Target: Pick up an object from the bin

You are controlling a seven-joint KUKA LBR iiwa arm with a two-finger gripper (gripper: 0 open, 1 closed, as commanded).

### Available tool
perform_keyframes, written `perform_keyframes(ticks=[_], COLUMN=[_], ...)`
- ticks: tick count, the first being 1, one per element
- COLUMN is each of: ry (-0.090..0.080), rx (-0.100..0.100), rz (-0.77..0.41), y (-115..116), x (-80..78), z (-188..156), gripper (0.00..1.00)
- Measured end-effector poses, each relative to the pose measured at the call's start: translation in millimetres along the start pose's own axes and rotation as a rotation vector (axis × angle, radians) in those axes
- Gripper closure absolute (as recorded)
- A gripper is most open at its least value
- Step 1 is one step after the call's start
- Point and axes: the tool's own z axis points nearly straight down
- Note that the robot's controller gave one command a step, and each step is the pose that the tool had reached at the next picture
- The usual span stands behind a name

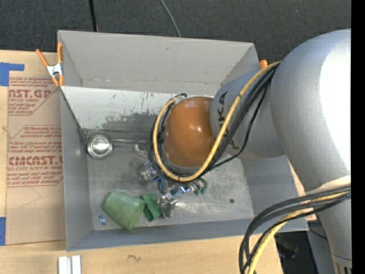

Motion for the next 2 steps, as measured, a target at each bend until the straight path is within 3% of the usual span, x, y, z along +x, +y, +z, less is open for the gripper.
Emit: perform_keyframes(ticks=[1,2], ry=[-0.017,-0.011], rx=[0.007,0.005], rz=[-0.193,-0.190], y=[28.5,29.0], x=[18.4,19.8], z=[-1.7,-2.3], gripper=[0.00,1.00])
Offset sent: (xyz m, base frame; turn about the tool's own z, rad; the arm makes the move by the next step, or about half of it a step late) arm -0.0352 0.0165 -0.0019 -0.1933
